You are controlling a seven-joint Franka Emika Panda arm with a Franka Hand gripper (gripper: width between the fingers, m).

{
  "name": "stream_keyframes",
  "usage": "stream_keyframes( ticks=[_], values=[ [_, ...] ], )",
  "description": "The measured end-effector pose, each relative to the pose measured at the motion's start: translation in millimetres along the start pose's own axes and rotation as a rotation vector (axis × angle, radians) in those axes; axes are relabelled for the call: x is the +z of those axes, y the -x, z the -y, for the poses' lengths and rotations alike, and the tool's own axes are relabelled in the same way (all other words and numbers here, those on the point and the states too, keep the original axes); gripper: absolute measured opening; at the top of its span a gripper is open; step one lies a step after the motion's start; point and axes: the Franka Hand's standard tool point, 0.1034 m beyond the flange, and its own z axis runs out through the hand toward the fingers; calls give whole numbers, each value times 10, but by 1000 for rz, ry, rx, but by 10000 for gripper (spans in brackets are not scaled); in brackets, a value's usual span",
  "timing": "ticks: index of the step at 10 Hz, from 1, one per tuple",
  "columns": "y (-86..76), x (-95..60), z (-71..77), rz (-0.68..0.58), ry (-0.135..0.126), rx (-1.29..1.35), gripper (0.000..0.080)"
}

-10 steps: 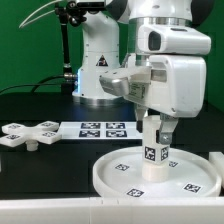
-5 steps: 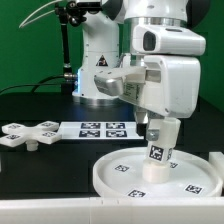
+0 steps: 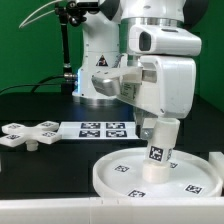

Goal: Assemble round table

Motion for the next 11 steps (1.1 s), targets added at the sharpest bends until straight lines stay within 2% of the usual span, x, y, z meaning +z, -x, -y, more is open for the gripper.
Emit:
stream_keyframes(
  ticks=[2,3,4,5,6,7,8,9,11],
  values=[
    [0,0,0,1,-2,2,5],
    [-1,0,0,1,-2,6,126],
    [3,1,1,1,-2,7,126],
    [10,6,5,1,-3,8,334],
    [15,8,7,1,-4,9,334],
    [15,8,7,1,-4,10,543],
    [14,8,8,1,-4,16,543],
    [7,8,7,0,-4,24,625],
    [-66,3,-5,-4,-2,51,645]
  ],
)
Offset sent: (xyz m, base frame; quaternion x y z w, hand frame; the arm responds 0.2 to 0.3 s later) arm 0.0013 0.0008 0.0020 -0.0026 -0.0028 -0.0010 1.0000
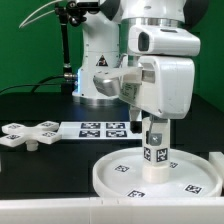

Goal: Assemble round table

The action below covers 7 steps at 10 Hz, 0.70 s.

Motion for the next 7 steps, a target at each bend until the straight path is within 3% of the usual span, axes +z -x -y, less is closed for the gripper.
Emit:
stream_keyframes(
  ticks=[3,6,7],
  values=[
    [-104,-19,-37,-6,2,32,649],
    [-105,-13,-33,-6,1,48,649],
    [-101,-12,-32,-6,1,48,559]
  ],
)
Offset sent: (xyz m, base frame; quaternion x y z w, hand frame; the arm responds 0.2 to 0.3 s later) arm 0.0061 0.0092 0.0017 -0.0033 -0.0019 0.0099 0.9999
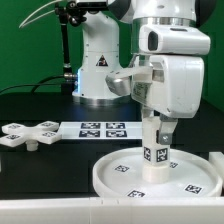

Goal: Assemble round table

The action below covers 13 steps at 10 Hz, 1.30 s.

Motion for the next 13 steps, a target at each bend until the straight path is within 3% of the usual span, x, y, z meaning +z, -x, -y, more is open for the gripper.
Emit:
stream_keyframes(
  ticks=[1,2,9,13],
  values=[
    [6,13,32,1,-12,1,559],
    [16,33,77,4,-31,1,422],
    [28,37,91,4,-38,75,418],
    [154,55,156,1,-80,483,418]
  ],
)
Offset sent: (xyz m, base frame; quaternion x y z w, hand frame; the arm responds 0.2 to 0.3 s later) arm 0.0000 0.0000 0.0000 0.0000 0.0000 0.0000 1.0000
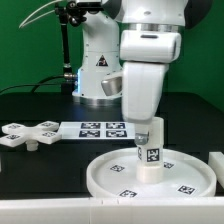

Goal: Assemble round table

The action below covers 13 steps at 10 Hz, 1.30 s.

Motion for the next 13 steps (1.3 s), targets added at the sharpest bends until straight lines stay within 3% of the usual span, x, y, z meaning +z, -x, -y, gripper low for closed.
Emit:
stream_keyframes(
  ticks=[5,10,13],
  values=[
    [-17,5,20,-6,-8,305,418],
    [47,26,21,-54,-72,864,417],
    [29,28,32,-51,-85,1083,415]
  ],
)
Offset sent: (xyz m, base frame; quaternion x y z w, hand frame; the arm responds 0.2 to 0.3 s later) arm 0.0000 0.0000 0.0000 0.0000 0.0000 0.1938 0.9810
